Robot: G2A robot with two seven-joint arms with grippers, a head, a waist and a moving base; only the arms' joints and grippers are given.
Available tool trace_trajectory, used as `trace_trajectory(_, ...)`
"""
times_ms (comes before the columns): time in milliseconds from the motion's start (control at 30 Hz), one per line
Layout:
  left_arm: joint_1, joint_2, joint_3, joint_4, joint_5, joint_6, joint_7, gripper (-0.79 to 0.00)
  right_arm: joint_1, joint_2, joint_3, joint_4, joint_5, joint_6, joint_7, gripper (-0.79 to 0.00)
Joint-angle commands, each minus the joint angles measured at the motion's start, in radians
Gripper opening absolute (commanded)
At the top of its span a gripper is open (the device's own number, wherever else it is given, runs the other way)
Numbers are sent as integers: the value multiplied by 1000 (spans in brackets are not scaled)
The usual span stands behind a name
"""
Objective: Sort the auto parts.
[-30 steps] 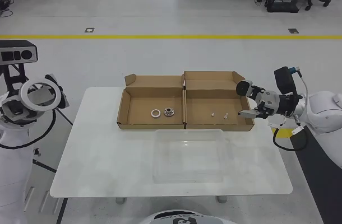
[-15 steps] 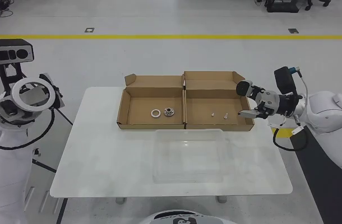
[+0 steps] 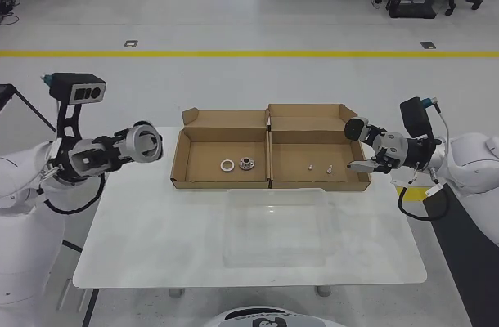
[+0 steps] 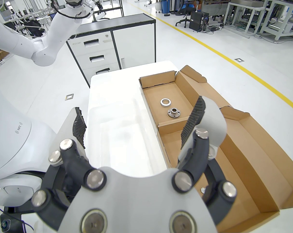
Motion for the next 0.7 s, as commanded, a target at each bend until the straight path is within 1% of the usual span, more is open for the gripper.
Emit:
trace_trajectory(0, -15, -2, 23, 6, 42, 3, 30, -785, 0, 0, 0, 0, 0, 0, 0, 0)
trace_trajectory(100, -55, -6, 64, 21, 103, 10, 70, -785, 0, 0, 0, 0, 0, 0, 0, 0)
trace_trajectory(233, -134, -12, 129, 59, 195, 22, 116, -785, 0, 0, 0, 0, 0, 0, 0, 0)
trace_trajectory(333, -204, -13, 183, 77, 339, 26, 116, -785, 0, 0, 0, 0, 0, 0, 0, 0)
trace_trajectory(433, -253, -17, 248, 80, 454, 39, 111, -785, 0, 0, 0, 0, 0, 0, 0, 0)
trace_trajectory(667, -295, -25, 372, 94, 664, 78, 119, -785, 0, 0, 0, 0, 0, 0, 0, 0)
